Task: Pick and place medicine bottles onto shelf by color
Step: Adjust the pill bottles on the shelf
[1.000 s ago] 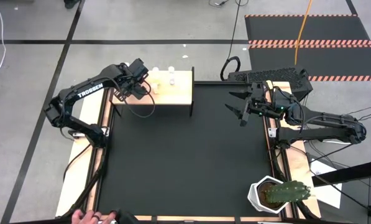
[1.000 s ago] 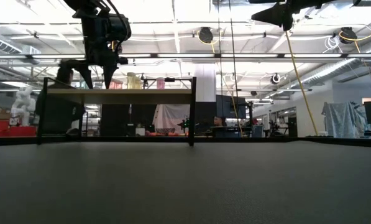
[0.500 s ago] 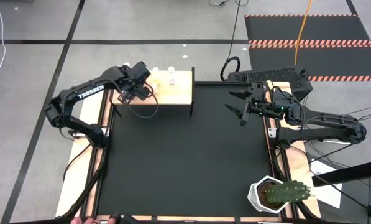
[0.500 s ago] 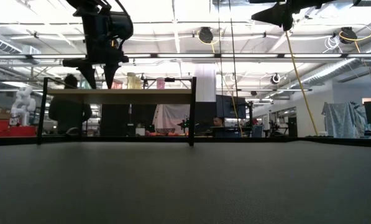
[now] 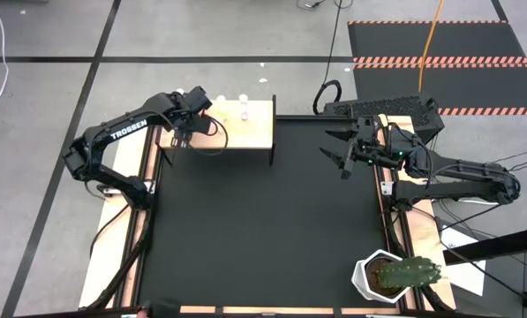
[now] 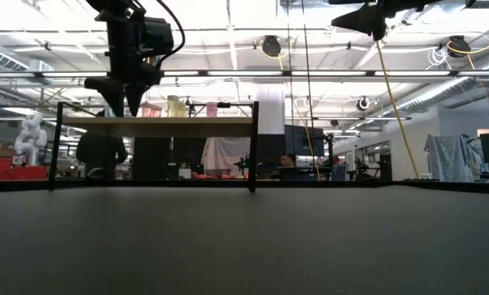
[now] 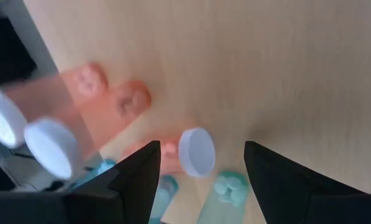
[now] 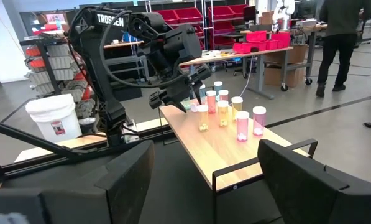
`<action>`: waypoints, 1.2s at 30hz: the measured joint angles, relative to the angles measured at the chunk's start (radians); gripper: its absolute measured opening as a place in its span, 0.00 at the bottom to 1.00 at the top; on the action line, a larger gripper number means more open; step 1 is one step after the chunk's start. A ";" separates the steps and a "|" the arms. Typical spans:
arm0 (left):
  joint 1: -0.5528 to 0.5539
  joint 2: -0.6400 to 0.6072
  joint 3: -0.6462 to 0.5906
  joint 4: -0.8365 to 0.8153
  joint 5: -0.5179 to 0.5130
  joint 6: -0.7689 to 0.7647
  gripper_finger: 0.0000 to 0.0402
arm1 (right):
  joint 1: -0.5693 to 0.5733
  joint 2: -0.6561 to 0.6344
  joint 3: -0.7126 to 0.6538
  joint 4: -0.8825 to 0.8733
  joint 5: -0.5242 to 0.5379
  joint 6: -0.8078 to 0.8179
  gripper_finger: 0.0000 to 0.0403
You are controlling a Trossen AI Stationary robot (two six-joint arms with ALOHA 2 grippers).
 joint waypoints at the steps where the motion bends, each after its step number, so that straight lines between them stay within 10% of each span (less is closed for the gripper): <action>1: 0.007 0.000 0.000 -0.001 -0.003 -0.007 0.58 | 0.000 0.000 0.000 0.000 0.000 0.000 0.70; 36: -0.113 0.003 -0.001 -0.079 0.025 -0.224 0.01 | 0.000 0.000 0.000 0.000 -0.004 0.015 0.56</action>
